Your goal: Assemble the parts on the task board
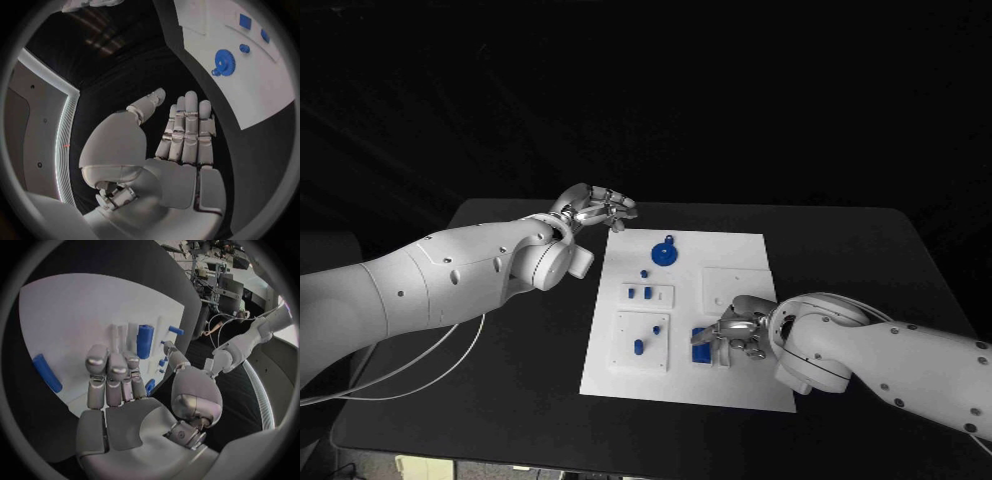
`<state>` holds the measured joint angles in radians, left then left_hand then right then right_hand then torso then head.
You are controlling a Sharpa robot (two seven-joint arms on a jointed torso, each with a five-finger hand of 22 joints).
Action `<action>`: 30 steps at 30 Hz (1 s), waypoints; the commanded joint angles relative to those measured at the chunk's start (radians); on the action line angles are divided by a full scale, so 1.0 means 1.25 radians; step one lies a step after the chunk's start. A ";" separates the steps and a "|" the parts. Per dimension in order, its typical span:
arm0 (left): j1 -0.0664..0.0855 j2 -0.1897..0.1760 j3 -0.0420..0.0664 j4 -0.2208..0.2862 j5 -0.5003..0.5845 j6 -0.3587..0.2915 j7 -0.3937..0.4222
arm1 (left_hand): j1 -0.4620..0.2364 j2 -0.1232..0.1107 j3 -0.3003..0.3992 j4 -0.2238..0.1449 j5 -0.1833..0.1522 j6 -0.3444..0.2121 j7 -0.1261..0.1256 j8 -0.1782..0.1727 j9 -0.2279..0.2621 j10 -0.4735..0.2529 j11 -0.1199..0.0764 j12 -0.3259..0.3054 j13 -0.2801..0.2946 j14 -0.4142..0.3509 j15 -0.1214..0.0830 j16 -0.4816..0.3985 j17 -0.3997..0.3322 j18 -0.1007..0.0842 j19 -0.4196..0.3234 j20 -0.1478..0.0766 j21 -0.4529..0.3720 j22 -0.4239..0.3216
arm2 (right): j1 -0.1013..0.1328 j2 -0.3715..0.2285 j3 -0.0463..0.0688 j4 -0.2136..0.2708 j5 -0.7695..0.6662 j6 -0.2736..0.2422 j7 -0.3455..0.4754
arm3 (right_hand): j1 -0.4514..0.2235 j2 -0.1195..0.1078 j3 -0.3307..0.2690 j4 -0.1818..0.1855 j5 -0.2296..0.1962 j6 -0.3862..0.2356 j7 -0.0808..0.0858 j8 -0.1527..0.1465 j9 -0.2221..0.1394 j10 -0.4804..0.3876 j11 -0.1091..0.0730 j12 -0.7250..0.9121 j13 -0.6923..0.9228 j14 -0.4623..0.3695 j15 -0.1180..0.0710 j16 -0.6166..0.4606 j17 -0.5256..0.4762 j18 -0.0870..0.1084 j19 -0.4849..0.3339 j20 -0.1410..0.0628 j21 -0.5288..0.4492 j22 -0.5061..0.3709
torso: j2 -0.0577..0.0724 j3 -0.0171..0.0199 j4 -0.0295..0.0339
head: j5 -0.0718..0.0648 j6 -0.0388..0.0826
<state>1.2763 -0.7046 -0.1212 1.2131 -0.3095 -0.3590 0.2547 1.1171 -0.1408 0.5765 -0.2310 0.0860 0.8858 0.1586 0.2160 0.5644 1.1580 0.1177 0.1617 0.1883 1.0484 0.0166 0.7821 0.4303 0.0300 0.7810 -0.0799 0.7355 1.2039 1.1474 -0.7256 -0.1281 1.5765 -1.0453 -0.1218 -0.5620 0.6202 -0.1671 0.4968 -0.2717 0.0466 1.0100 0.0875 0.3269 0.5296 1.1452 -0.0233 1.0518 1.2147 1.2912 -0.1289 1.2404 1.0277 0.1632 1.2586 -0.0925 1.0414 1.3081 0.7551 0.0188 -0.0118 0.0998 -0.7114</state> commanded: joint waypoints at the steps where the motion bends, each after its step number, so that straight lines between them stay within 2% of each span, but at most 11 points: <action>1: 0.001 0.001 0.001 0.001 0.004 0.004 0.008 | -0.006 0.004 0.000 0.006 -0.004 -0.001 0.007 0.005 -0.001 -0.005 -0.001 0.004 0.000 0.002 0.001 -0.006 0.001 0.011 -0.003 0.000 -0.005 0.001 | -0.003 0.001 -0.001 0.002 -0.020 0.006 0.015 | -0.005 0.007 -0.006 -0.003 0.002 -0.004 0.000 -0.006 0.000 -0.005 0.000 -0.004 0.000 -0.003 -0.001 -0.003 0.002 0.079 0.000 -0.003 -0.003 0.008 | 0.000 0.0003 -0.0003 | 0.000 0.000; 5: 0.001 0.001 0.001 0.001 0.004 0.005 0.008 | -0.006 0.004 0.000 0.006 -0.004 -0.001 0.007 0.005 -0.002 -0.005 -0.001 0.004 0.000 0.002 0.001 -0.006 0.001 0.012 -0.003 0.000 -0.005 0.001 | -0.003 -0.002 -0.001 0.005 -0.022 0.006 0.024 | 0.002 0.016 -0.007 -0.009 0.002 -0.003 0.000 -0.005 0.001 -0.003 -0.001 -0.004 -0.001 -0.002 -0.001 -0.004 0.002 0.079 0.002 -0.005 -0.004 0.007 | 0.000 0.0004 -0.0005 | 0.000 0.000; 8: 0.001 0.002 0.001 0.000 0.004 0.005 0.008 | -0.005 0.004 0.000 0.006 -0.004 -0.001 0.007 0.005 -0.002 -0.005 -0.001 0.004 0.000 0.003 0.001 -0.006 0.001 0.012 -0.003 -0.001 -0.005 0.001 | -0.003 -0.009 -0.001 0.012 -0.022 -0.014 0.042 | 0.009 0.020 -0.006 -0.010 0.002 -0.002 -0.001 -0.006 0.002 -0.002 -0.001 -0.004 -0.001 -0.001 -0.002 -0.004 0.003 0.079 0.003 -0.006 -0.004 0.007 | 0.000 0.0006 -0.0006 | -0.002 0.002; 13: 0.001 0.004 0.001 -0.002 0.005 0.005 0.008 | -0.005 0.004 0.000 0.006 -0.004 -0.001 0.007 0.005 -0.002 -0.005 -0.001 0.004 0.000 0.003 0.001 -0.006 0.002 0.012 -0.003 -0.001 -0.005 0.001 | -0.003 -0.042 0.001 0.038 -0.021 -0.040 0.067 | 0.027 0.013 0.010 -0.001 0.002 -0.005 0.001 -0.009 0.001 0.002 0.000 -0.004 -0.002 0.002 -0.001 -0.006 0.003 0.079 0.009 -0.007 -0.006 0.004 | -0.001 0.0013 -0.0013 | -0.004 0.005; 15: 0.001 0.004 0.001 -0.002 0.008 0.005 0.008 | -0.005 0.004 0.000 0.006 -0.004 -0.001 0.007 0.005 -0.002 -0.005 -0.001 0.004 0.000 0.003 0.001 -0.006 0.002 0.012 -0.003 -0.001 -0.005 0.001 | -0.001 -0.058 0.010 0.049 -0.021 -0.041 0.074 | 0.030 0.011 0.013 0.001 0.002 -0.005 0.001 -0.009 0.002 0.003 0.000 -0.004 -0.002 0.002 -0.001 -0.006 0.004 0.079 0.010 -0.007 -0.006 0.004 | -0.001 0.0015 -0.0015 | -0.005 0.006; 17: 0.000 0.004 0.001 -0.003 0.009 0.006 0.008 | -0.005 0.004 0.000 0.006 -0.004 -0.001 0.007 0.005 -0.002 -0.005 -0.001 0.005 0.000 0.003 0.001 -0.006 0.002 0.012 -0.002 0.000 -0.005 0.001 | 0.005 -0.075 0.025 0.056 -0.021 -0.042 0.077 | 0.034 0.009 0.017 0.001 0.002 -0.005 0.001 -0.010 0.002 0.004 0.000 -0.003 -0.002 0.003 -0.001 -0.007 0.004 0.079 0.011 -0.008 -0.006 0.004 | -0.001 0.0015 -0.0020 | -0.009 0.009; 20: 0.000 0.005 0.000 -0.004 0.010 0.006 0.008 | -0.005 0.004 0.000 0.006 -0.004 -0.001 0.007 0.006 -0.002 -0.005 -0.001 0.005 0.000 0.003 0.001 -0.006 0.002 0.012 -0.002 0.000 -0.005 0.001 | 0.017 -0.102 0.040 0.058 -0.021 -0.033 0.081 | 0.040 0.008 0.021 0.002 0.002 -0.007 0.001 -0.011 0.002 0.005 0.000 -0.003 -0.002 0.004 -0.001 -0.007 0.005 0.079 0.013 -0.008 -0.006 0.003 | -0.002 0.0016 -0.0028 | -0.017 0.014; 24: 0.000 0.006 0.000 -0.004 0.010 0.007 0.008 | -0.006 0.004 0.000 0.006 -0.004 -0.001 0.007 0.006 -0.002 -0.005 -0.001 0.005 0.000 0.003 0.001 -0.006 0.002 0.012 -0.002 0.000 -0.005 0.002 | 0.034 -0.139 0.049 0.052 -0.022 0.000 0.072 | 0.051 0.012 0.025 0.000 0.002 -0.009 0.002 -0.012 0.003 0.007 0.001 -0.002 -0.002 0.005 0.000 -0.007 0.006 0.079 0.016 -0.009 -0.006 0.003 | -0.001 0.0015 -0.0028 | -0.024 0.019; 26: 0.000 0.007 0.000 -0.004 0.011 0.009 0.008 | -0.006 0.004 0.000 0.006 -0.004 -0.001 0.007 0.006 -0.002 -0.005 -0.001 0.005 0.000 0.003 0.001 -0.006 0.003 0.012 -0.002 0.000 -0.005 0.002 | 0.041 -0.163 0.051 0.045 -0.026 0.054 0.060 | 0.058 0.014 0.027 -0.002 0.002 -0.009 0.002 -0.012 0.003 0.007 0.001 -0.001 -0.002 0.005 0.000 -0.006 0.006 0.079 0.016 -0.009 -0.006 0.004 | -0.001 0.0017 -0.0029 | -0.031 0.021; 28: -0.001 0.005 0.000 -0.002 0.013 0.012 0.007 | -0.006 0.004 0.000 0.006 -0.004 -0.001 0.007 0.006 -0.002 -0.005 -0.001 0.005 0.000 0.003 0.001 -0.006 0.003 0.012 -0.002 0.000 -0.005 0.002 | 0.041 -0.186 0.052 0.045 -0.027 0.064 0.053 | 0.066 0.018 0.030 -0.005 0.002 -0.009 0.002 -0.012 0.004 0.007 0.001 -0.001 -0.002 0.006 0.000 -0.007 0.006 0.079 0.017 -0.009 -0.005 0.004 | 0.000 0.0009 -0.0012 | -0.038 0.025; 30: -0.002 0.004 0.000 -0.004 0.013 0.012 0.008 | -0.007 0.004 0.000 0.007 -0.004 -0.001 0.007 0.006 -0.002 -0.005 -0.001 0.005 0.000 0.003 0.001 -0.007 0.003 0.011 -0.002 0.000 -0.005 0.002 | 0.041 -0.203 0.052 0.039 -0.029 0.079 0.046 | 0.077 0.023 0.035 -0.007 0.002 -0.008 0.002 -0.012 0.005 0.007 0.002 -0.002 -0.002 0.006 0.001 -0.007 0.006 0.079 0.017 -0.008 -0.005 0.004 | 0.000 0.0012 -0.0016 | -0.042 0.028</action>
<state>1.2741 -0.7000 -0.1217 1.2075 -0.3027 -0.3580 0.2551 1.1169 -0.1405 0.5738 -0.2283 0.0860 0.8858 0.1586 0.2199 0.5627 1.1585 0.1172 0.1617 0.1883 1.0484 0.0166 0.7782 0.4332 0.0361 0.7813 -0.0796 0.7347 1.2055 1.2006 -0.9777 -0.0614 1.6249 -1.0663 -0.1018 -0.4928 0.7101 -0.1383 0.5345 -0.2815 0.0466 1.0024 0.0880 0.3154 0.5343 1.1490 -0.0195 1.0521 1.2132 1.2899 -0.1269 1.2371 1.0347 0.1617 1.2754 -0.1020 1.0374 1.3078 0.7537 0.0207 -0.0147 0.0552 -0.6805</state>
